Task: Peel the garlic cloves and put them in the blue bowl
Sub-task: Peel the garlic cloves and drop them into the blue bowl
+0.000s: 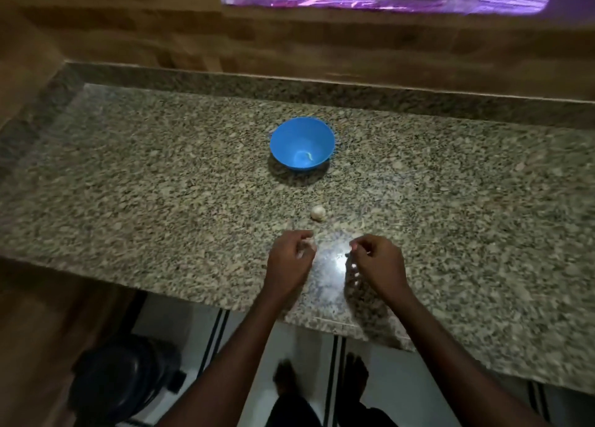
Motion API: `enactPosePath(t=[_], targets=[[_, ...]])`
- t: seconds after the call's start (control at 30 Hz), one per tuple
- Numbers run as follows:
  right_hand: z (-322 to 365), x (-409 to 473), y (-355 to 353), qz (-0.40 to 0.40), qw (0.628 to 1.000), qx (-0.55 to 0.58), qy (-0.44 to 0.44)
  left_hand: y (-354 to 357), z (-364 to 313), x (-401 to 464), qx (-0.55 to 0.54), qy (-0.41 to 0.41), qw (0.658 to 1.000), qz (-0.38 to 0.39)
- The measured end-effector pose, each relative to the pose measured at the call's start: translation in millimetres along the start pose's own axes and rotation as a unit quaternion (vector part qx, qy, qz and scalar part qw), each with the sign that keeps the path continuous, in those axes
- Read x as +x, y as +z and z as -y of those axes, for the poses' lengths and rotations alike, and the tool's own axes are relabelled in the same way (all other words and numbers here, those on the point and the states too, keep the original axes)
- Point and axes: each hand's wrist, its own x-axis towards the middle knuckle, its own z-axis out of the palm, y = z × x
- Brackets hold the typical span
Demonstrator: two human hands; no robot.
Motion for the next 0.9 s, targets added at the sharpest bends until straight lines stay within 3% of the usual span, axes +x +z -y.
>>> enactPosePath(t=[0.07, 0.13, 0.27, 0.37, 0.57, 0.7, 0.8, 0.9], targets=[[0.7, 24.5, 0.1, -0.050, 0.995, -0.084, -0.021, 9.3, 4.0, 22.7, 0.145, 0.051, 0.988, -0.024], [0.6, 46.9, 3.8, -0.071, 0.984, -0.160, -0.032, 13.9, 7.8, 41.1, 0.257, 0.042, 0.965, -0.006], [-6.3, 78.0, 7.7, -0.073, 0.973, -0.214, -0.056, 15.2, 21.7, 58.1, 0.343, 0.043, 0.937, 0.046], [13.9, 96.9, 0.0, -0.071, 0.973, -0.204, -0.083, 4.8, 29.3, 64.7, 0.317, 0.076, 0.945, 0.030], [124.4, 157.4, 5.5, -0.087, 0.973, -0.085, -0.198, -4.1, 32.4, 85.7, 0.240, 0.130, 0.962, -0.024], [167.2, 193.5, 31.4, -0.066, 0.958, -0.152, -0.232, 0.7, 28.6, 90.6, 0.156, 0.118, 0.980, -0.021], [166.1, 207.3, 44.2, -0.046, 0.945, -0.220, -0.237, 3.9, 19.7, 91.9, 0.083, 0.111, 0.990, 0.010], [157.8, 207.8, 44.7, -0.029, 0.933, -0.254, -0.255, 9.5, 12.1, 93.4, 0.079, 0.113, 0.990, 0.033]])
